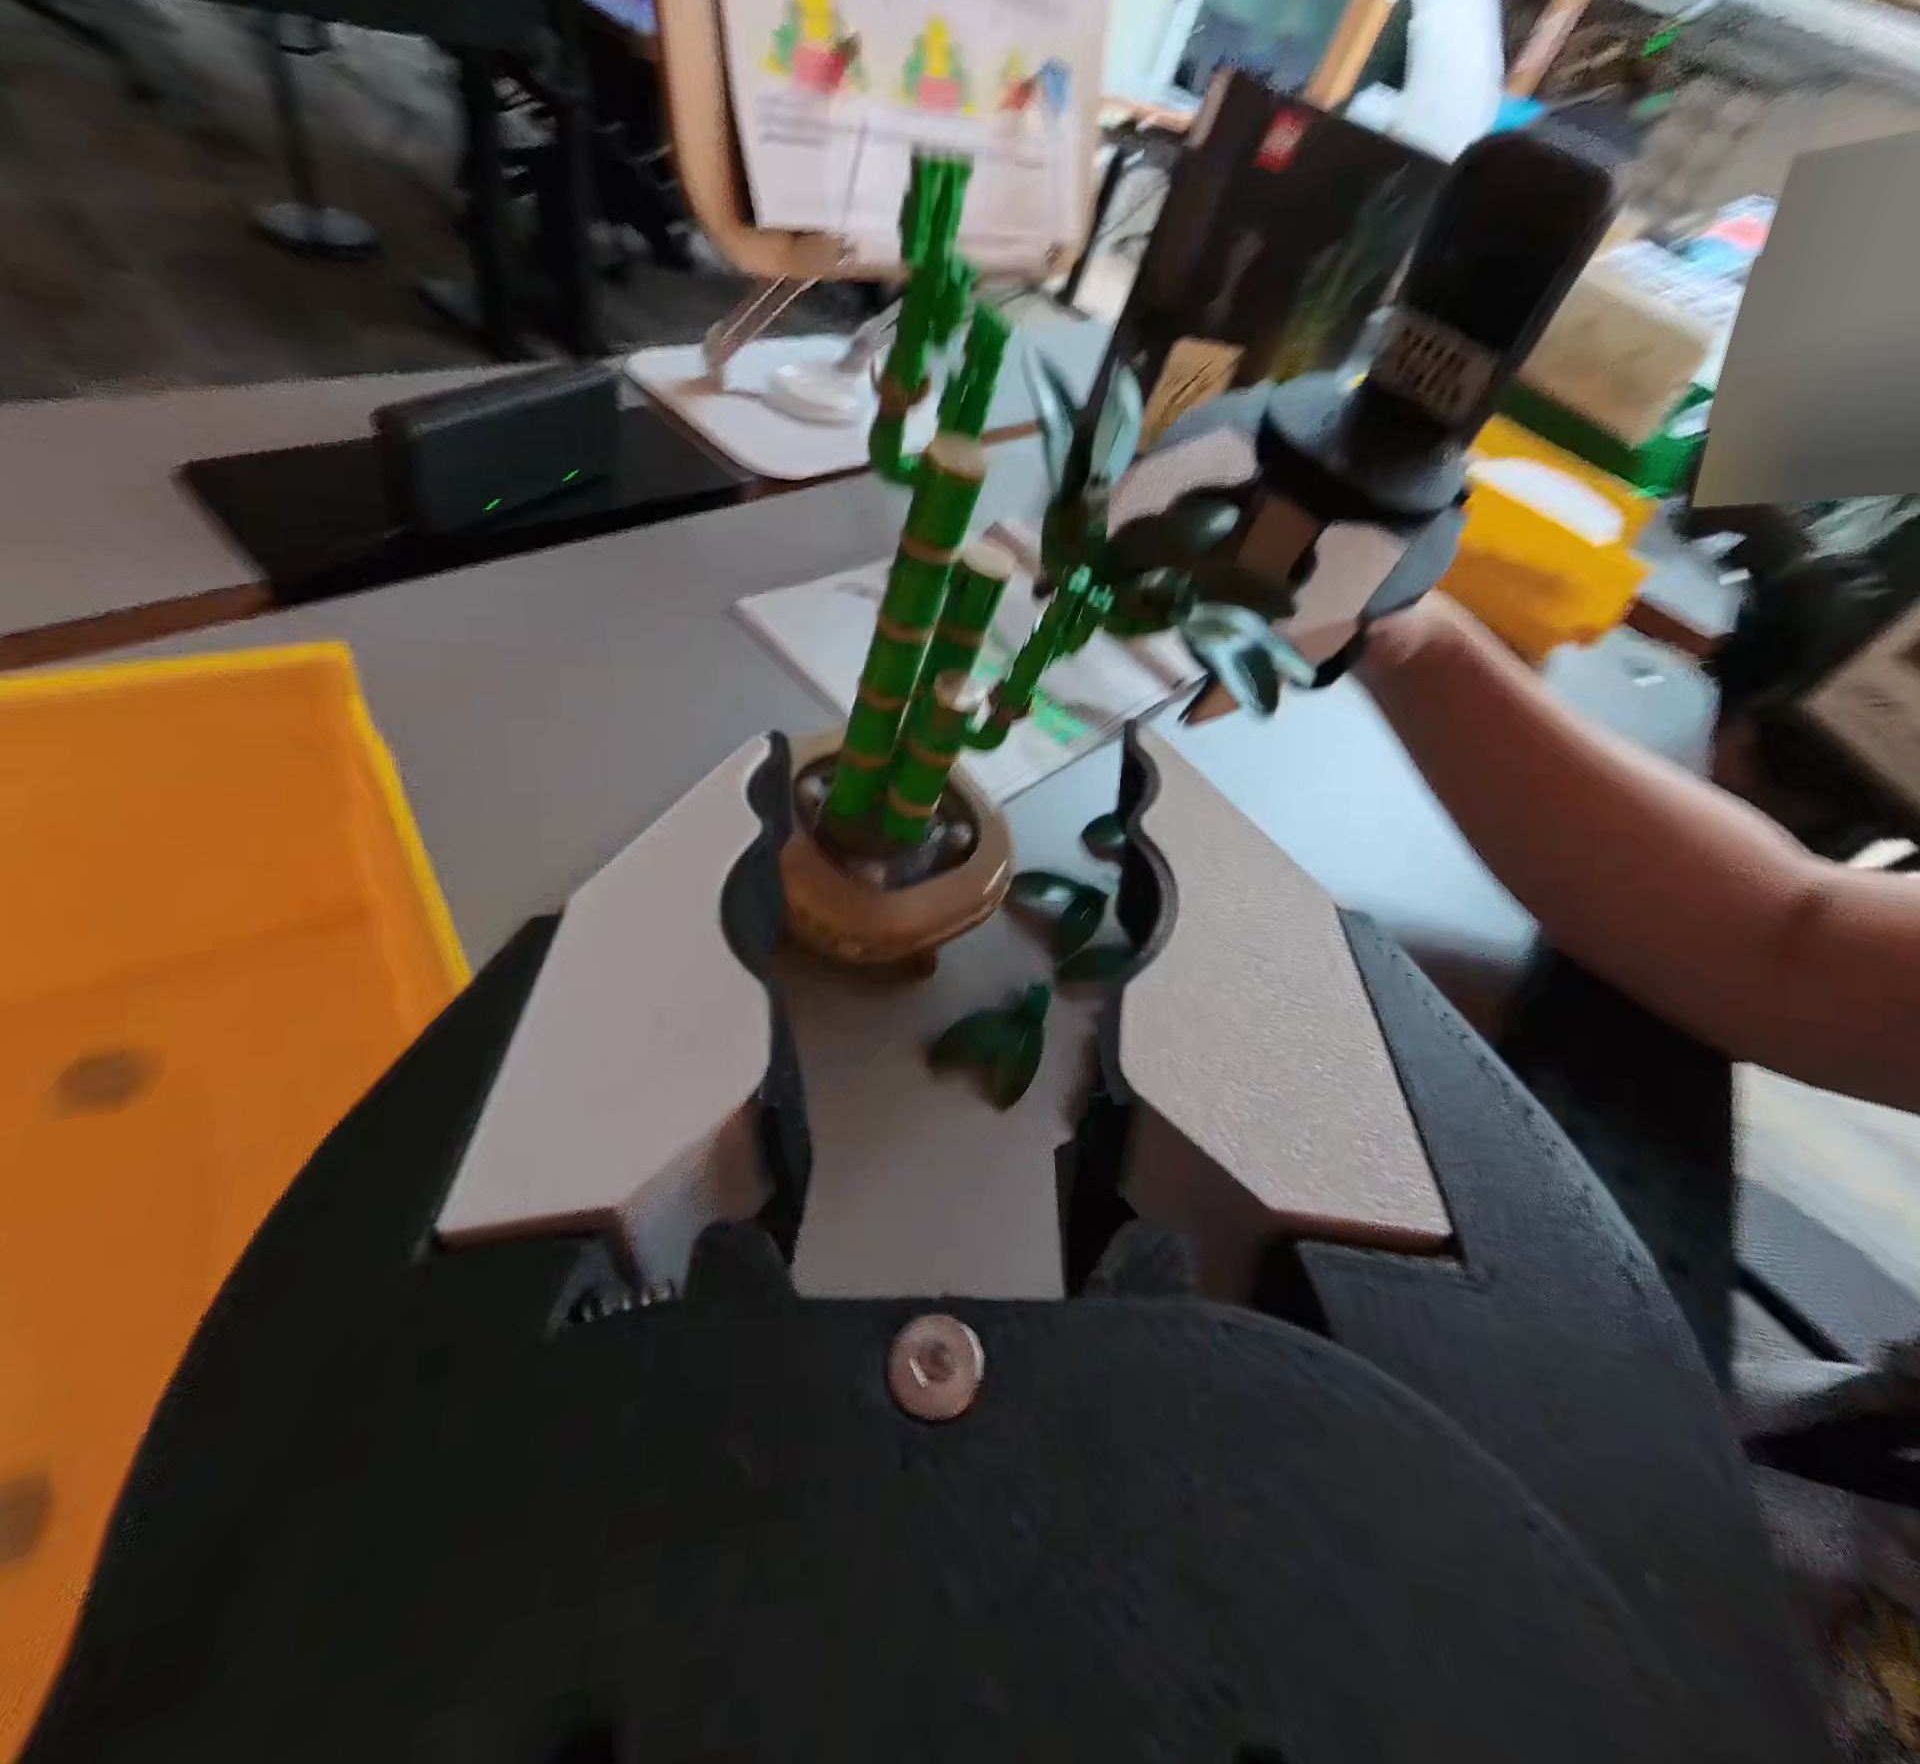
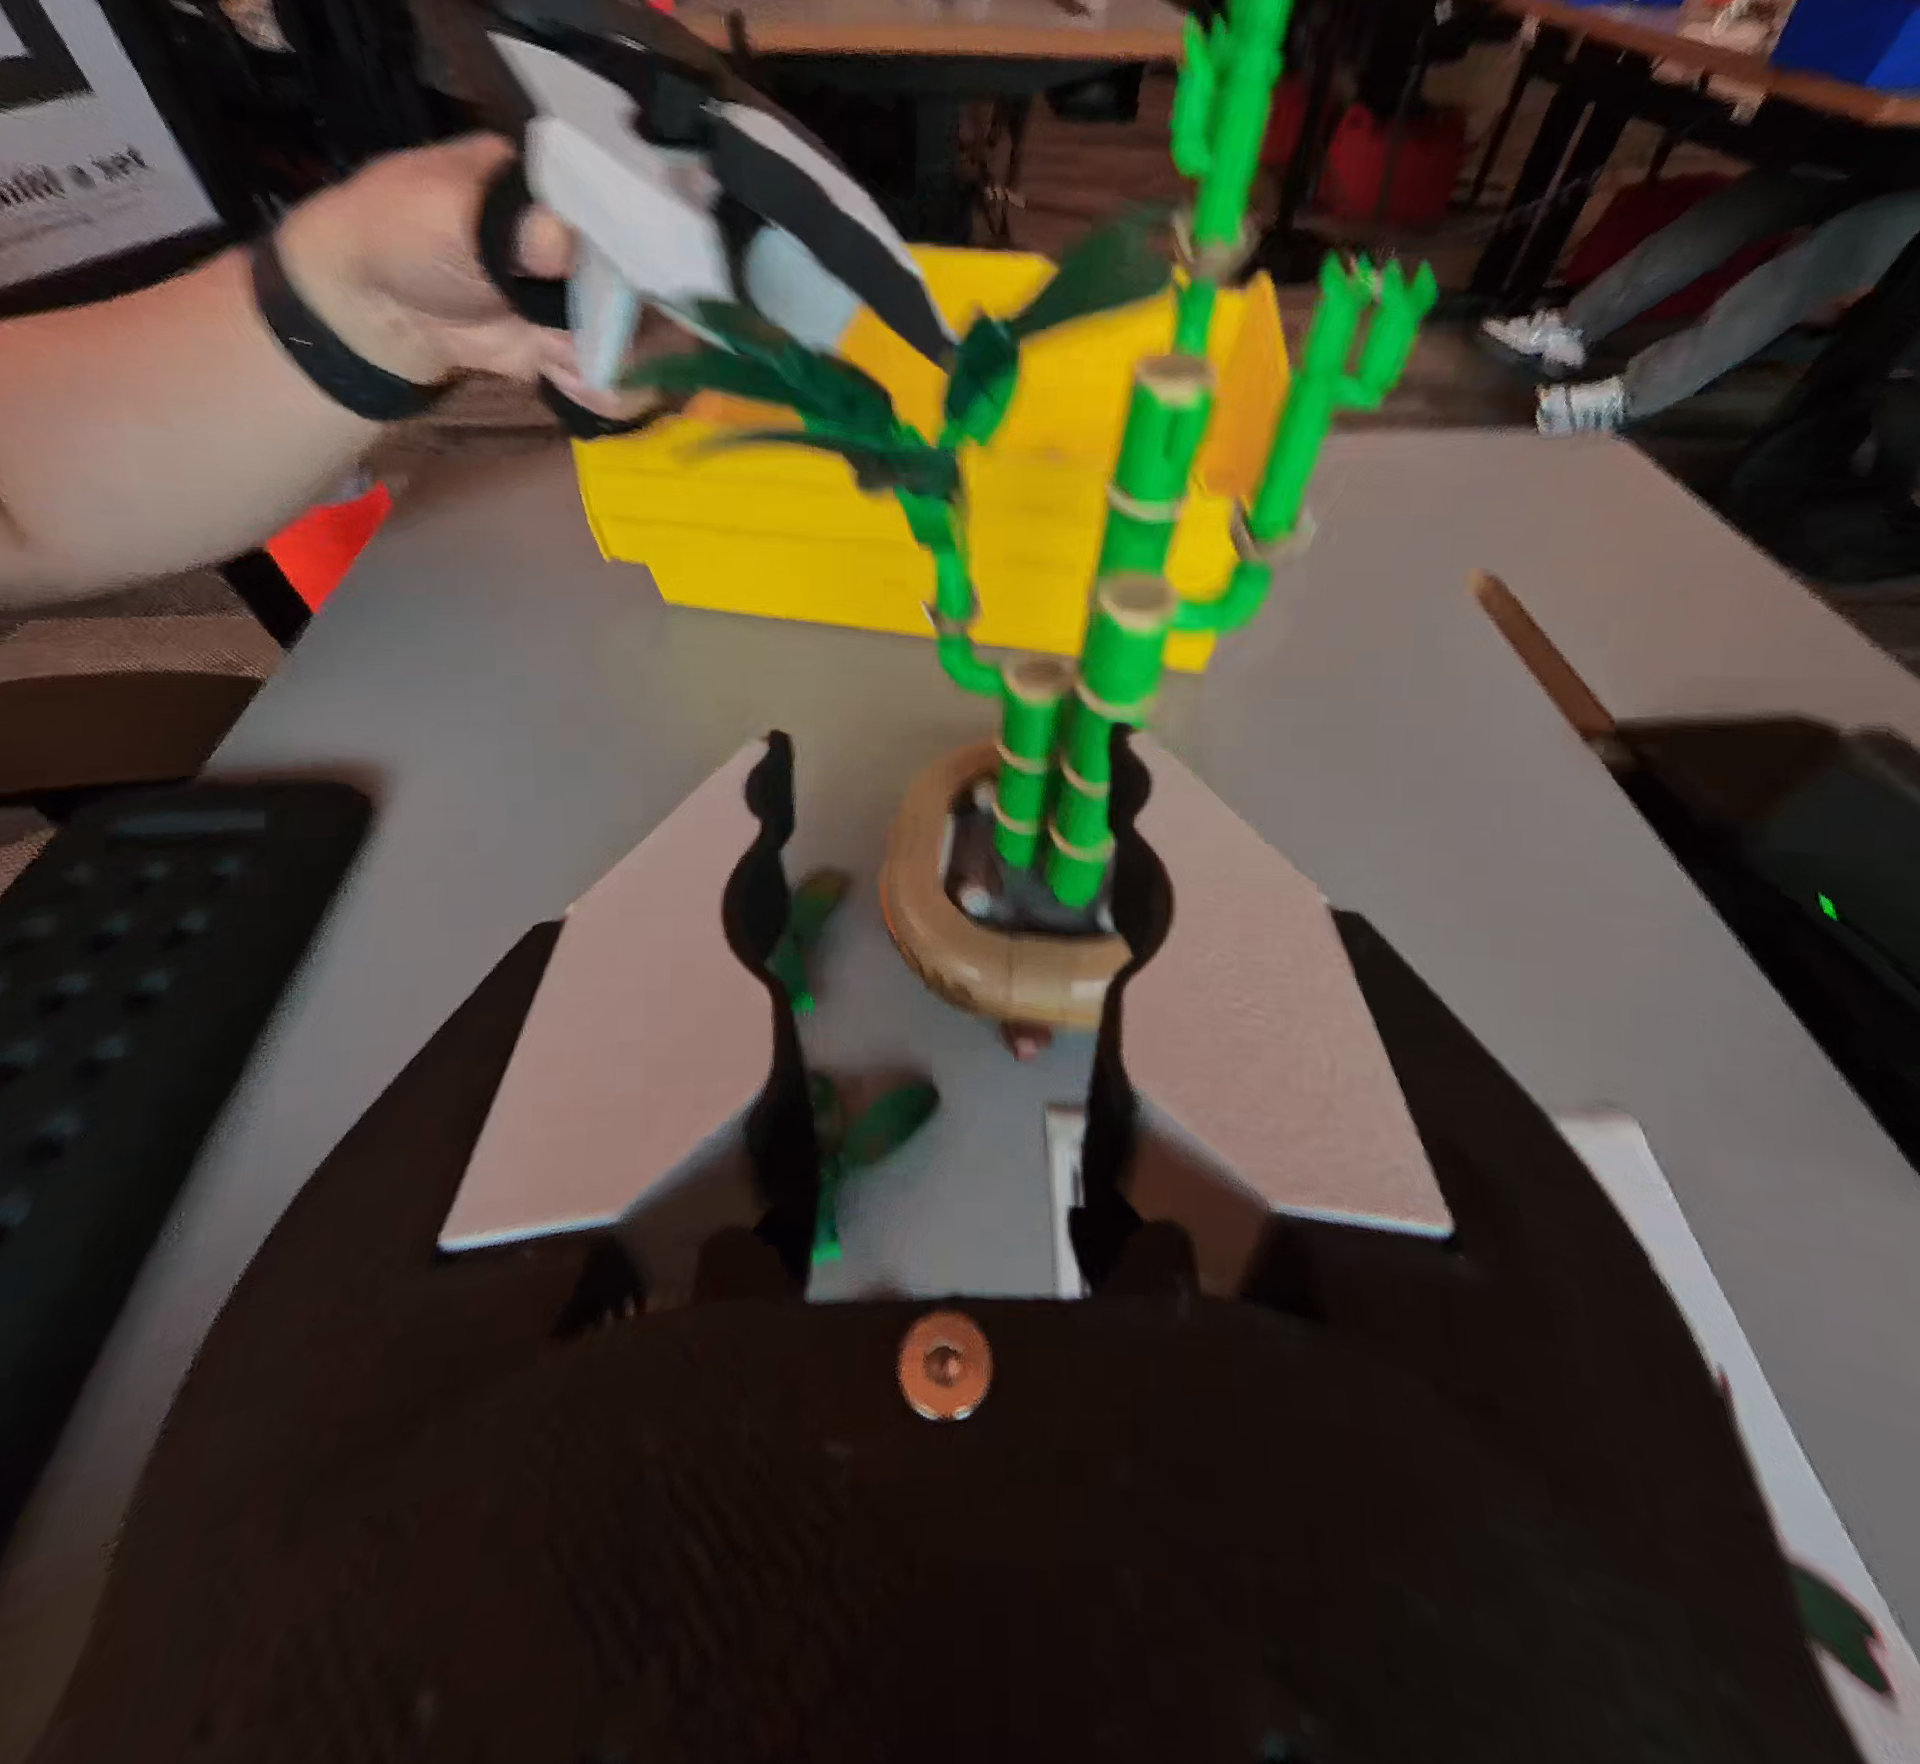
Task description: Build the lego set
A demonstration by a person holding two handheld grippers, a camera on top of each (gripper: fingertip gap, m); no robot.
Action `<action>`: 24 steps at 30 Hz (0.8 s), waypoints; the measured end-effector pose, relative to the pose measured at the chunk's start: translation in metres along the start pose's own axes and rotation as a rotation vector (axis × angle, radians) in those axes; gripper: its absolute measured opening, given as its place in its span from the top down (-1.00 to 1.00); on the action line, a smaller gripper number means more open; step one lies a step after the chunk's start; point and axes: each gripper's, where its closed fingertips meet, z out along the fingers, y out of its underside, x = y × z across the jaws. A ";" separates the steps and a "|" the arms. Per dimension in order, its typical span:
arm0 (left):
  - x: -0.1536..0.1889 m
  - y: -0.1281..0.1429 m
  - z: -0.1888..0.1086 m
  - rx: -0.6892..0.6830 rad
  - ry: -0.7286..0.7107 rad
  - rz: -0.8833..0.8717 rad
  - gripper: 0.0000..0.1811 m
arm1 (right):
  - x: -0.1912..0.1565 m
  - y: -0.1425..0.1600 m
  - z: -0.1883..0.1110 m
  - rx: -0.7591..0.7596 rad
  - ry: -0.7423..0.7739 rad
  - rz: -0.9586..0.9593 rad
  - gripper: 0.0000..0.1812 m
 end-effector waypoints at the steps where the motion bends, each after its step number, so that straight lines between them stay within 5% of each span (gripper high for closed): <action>1: 0.001 0.013 0.000 -0.033 -0.053 0.031 0.23 | 0.007 0.012 -0.002 -0.038 0.015 0.016 0.22; 10: 0.020 0.065 0.031 -0.095 -0.156 0.143 0.09 | 0.030 0.073 0.030 -0.188 0.101 0.003 -0.29; 19: -0.004 0.107 0.066 -0.223 -0.274 0.176 0.13 | 0.017 0.100 0.050 -0.300 0.059 0.059 -0.21; 24: -0.023 0.110 0.060 -0.230 -0.370 0.179 0.12 | 0.002 0.098 0.050 -0.314 0.057 0.079 -0.16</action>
